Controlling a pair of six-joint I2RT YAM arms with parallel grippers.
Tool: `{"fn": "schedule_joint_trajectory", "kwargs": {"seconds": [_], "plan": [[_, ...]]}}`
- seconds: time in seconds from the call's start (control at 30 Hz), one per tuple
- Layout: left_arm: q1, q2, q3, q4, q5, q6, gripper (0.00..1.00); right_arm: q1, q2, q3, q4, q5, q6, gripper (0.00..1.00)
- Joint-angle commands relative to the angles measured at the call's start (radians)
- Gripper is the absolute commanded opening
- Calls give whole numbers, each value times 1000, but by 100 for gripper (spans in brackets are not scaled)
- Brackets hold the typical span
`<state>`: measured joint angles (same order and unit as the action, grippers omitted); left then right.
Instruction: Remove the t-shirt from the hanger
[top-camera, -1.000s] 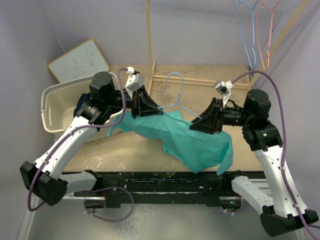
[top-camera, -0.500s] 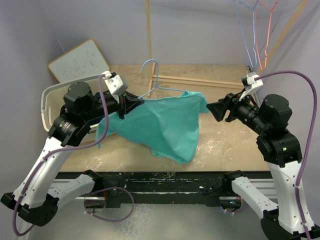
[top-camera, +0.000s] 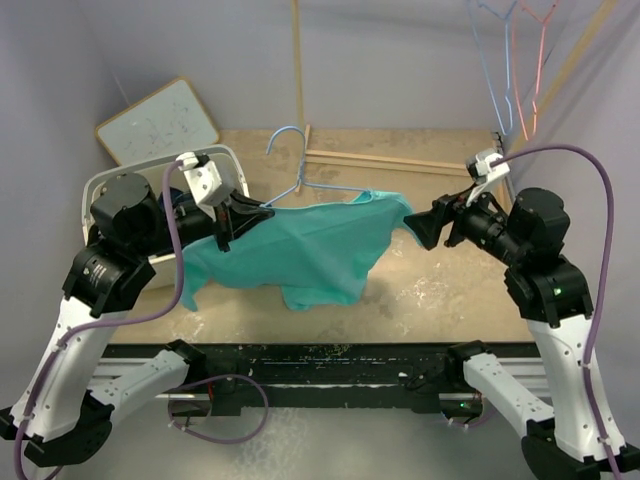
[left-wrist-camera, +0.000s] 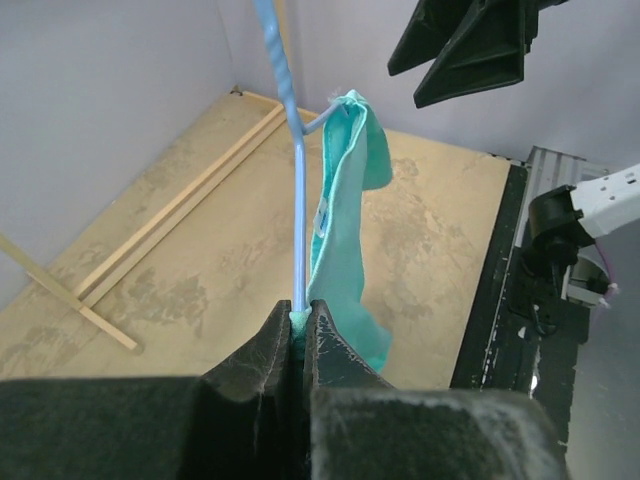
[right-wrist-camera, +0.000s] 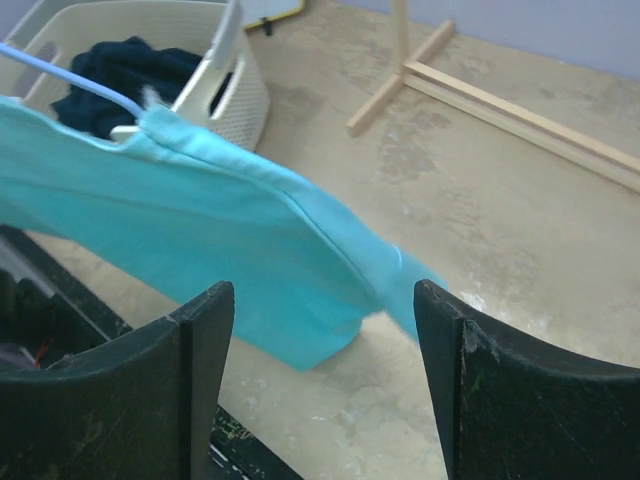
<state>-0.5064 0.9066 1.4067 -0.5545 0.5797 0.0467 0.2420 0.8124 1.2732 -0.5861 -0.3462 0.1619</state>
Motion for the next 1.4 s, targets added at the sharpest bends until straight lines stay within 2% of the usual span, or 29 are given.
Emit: {"fn": "schedule_joint_trajectory", "kwargs": {"seconds": [0.0,0.13,0.63,0.67,0.7,0.73,0.8,0.9,1.03,1.13,1.23,1.37], "plan": [[0,-27,65,5,87,15,0,3,-53,27,76,-218,-69,79],[1,-30,92,-1,113,11,0,6,-75,8,75,-324,-84,81],[1,-37,207,3,234,-30,0,8,-111,-55,113,-278,-92,78],[1,-40,206,9,244,-37,0,8,-116,-62,127,-285,-89,74],[1,-41,204,12,250,-41,0,8,-119,-69,142,-300,-86,65],[0,-42,203,14,250,-43,0,8,-120,-74,162,-309,-75,49],[1,-42,200,9,233,-44,0,8,-113,-72,174,-255,-49,2],[0,-44,195,-20,164,-28,0,8,-87,-49,125,-1,-4,0],[1,-57,184,-48,68,-12,0,8,-22,-8,1,469,53,0],[1,-67,185,-54,37,-5,0,6,3,-11,-54,663,95,0],[0,-78,189,-56,7,1,0,5,9,-31,-65,701,116,0],[1,-97,188,-35,-33,-3,0,3,41,-58,-85,605,114,0]]}}
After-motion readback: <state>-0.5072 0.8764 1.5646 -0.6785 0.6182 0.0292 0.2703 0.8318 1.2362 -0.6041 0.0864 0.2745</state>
